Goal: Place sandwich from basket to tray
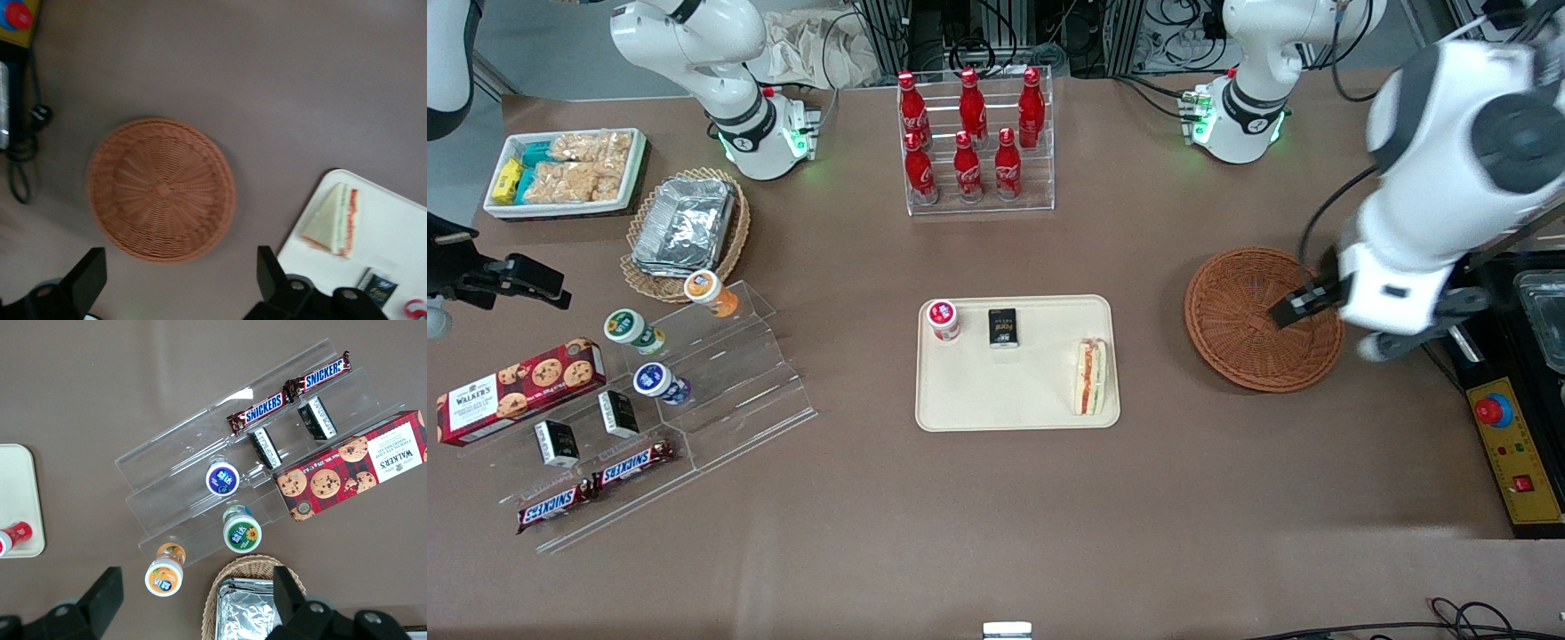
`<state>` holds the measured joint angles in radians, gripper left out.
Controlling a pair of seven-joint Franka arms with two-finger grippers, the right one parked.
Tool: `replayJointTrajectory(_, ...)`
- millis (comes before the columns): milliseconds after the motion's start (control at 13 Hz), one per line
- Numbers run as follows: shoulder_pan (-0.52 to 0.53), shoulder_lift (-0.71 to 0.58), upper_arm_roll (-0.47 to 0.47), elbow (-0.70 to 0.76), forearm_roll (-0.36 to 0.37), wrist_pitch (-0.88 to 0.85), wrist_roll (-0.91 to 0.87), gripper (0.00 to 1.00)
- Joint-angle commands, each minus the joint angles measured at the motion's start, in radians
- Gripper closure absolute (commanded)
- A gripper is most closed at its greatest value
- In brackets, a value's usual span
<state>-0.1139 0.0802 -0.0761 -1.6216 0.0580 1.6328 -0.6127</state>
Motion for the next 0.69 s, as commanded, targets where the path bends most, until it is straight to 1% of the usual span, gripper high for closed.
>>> replayJointTrajectory(0, -0.032, -0.181, 0.09, -0.205, -0.018, 0.056, 0.186, 0.0)
replayJointTrajectory(77, -0.032, -0.229, 0.114, -0.255, -0.018, 0.08, 0.252, 0.0)
replayJointTrajectory(154, -0.032, -0.255, 0.13, -0.267, -0.018, 0.07, 0.33, 0.0)
replayJointTrajectory(308, -0.029, -0.267, 0.163, -0.215, -0.026, -0.044, 0.474, 0.0)
replayJointTrajectory(462, -0.029, -0.237, 0.165, -0.144, -0.027, -0.093, 0.499, 0.0)
replayJointTrajectory(615, -0.029, -0.223, 0.164, -0.123, -0.027, -0.103, 0.524, 0.0)
